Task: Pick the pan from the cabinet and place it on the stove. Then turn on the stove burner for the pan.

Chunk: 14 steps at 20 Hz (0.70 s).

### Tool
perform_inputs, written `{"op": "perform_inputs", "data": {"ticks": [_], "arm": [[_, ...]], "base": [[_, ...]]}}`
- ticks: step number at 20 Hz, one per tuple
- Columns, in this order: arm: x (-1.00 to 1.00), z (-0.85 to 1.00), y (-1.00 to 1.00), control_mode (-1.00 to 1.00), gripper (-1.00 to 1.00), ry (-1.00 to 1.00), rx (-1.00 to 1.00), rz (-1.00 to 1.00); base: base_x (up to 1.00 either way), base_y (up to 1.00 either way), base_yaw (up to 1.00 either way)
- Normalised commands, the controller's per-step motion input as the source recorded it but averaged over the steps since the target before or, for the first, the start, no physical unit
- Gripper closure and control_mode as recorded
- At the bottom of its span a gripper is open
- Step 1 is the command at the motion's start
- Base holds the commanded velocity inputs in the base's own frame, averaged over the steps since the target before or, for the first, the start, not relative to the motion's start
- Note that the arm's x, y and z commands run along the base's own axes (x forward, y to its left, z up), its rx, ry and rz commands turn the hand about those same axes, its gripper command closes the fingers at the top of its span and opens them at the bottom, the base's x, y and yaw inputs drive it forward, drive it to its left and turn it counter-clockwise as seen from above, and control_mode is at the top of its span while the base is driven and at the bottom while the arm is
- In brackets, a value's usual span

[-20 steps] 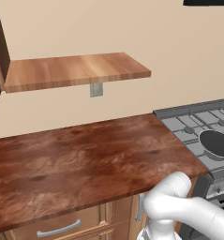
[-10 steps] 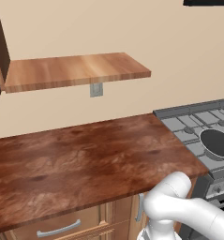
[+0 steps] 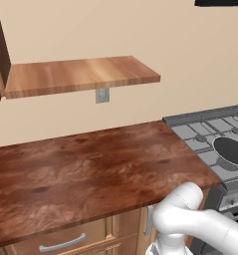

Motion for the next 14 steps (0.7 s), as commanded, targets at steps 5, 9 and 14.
{"op": "perform_inputs", "data": {"ticks": [5, 9, 14], "arm": [[-0.25, -0.07, 0.0, -1.0, -1.0, -0.01, 0.0, 0.0], [-0.61, 0.0, 0.0, -1.0, -1.0, -0.09, 0.0, 0.0], [-0.6, 0.1, 0.01, -1.0, -1.0, -0.13, 0.0, 0.0]], "base": [[0.0, 0.0, 0.0], [0.0, 0.0, 0.0], [0.0, 0.0, 0.0]]}}
